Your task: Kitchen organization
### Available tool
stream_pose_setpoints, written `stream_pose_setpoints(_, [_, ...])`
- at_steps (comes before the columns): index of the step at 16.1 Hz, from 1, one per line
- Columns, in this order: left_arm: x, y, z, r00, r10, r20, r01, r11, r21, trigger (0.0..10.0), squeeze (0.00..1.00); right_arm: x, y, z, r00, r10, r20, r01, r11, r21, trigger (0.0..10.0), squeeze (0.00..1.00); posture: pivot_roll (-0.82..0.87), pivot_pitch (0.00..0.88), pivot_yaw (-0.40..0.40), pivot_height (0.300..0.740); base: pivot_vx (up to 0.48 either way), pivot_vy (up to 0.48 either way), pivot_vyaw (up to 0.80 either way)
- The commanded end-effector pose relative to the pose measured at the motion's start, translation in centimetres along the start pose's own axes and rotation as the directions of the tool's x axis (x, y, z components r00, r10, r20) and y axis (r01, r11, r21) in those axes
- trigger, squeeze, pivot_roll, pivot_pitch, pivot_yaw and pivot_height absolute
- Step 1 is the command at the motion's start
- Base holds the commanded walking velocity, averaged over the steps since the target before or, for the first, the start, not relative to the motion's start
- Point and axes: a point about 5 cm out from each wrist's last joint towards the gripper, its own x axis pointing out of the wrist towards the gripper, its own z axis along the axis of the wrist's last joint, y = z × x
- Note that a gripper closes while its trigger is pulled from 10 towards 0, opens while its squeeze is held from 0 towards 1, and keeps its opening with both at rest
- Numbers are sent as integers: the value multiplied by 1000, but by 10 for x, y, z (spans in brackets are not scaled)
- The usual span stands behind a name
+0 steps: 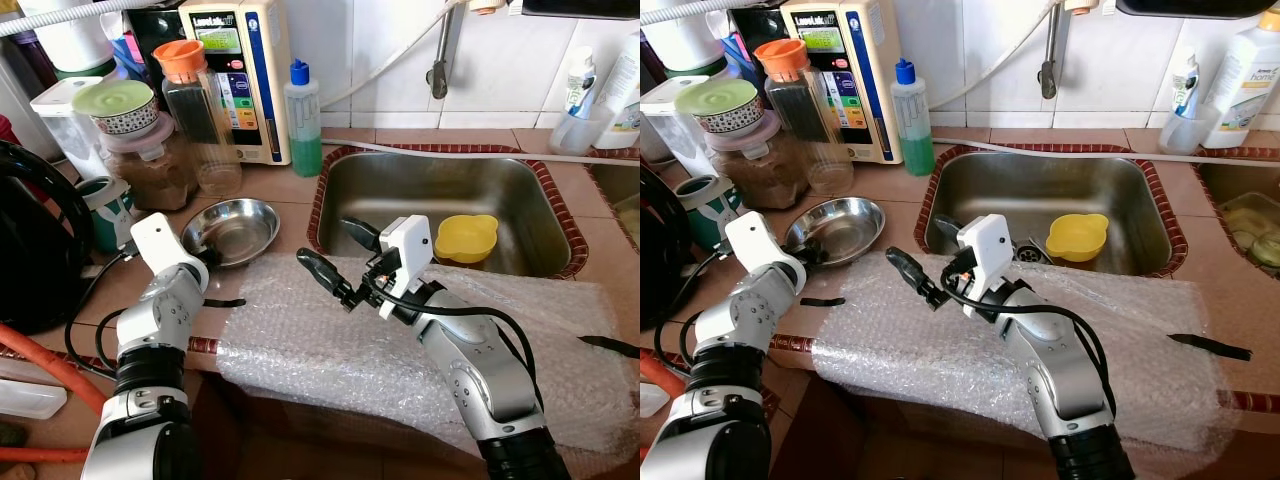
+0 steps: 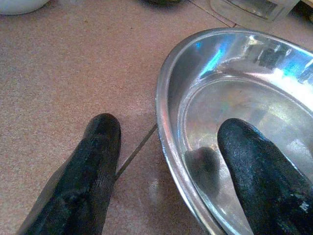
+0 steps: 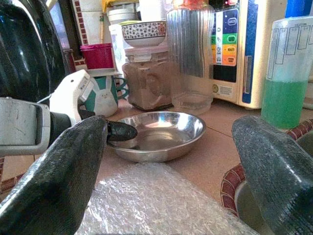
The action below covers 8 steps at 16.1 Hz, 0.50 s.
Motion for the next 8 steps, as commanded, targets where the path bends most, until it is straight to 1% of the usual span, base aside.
stream_pose_setpoints(1, [1, 3, -8, 999, 12, -51, -13, 1000, -12, 0, 0, 2, 4, 3, 1000, 22, 8, -22, 1000, -13, 10000, 725, -7, 30, 119, 740, 0, 0, 0])
stream_pose_setpoints(3, [2, 3, -8, 998, 18, -57, -20, 999, -32, 0, 0, 2, 5, 3, 1000, 23, 3, -23, 1000, -17, 10000, 725, -7, 30, 119, 740, 0, 0, 0])
stream_pose_setpoints(8, [2, 7, -1, 999, 32, -31, -34, 999, -39, 0, 0, 2, 5, 2, 1000, 30, -2, -30, 999, -18, 10000, 722, -4, 25, 118, 740, 0, 0, 0])
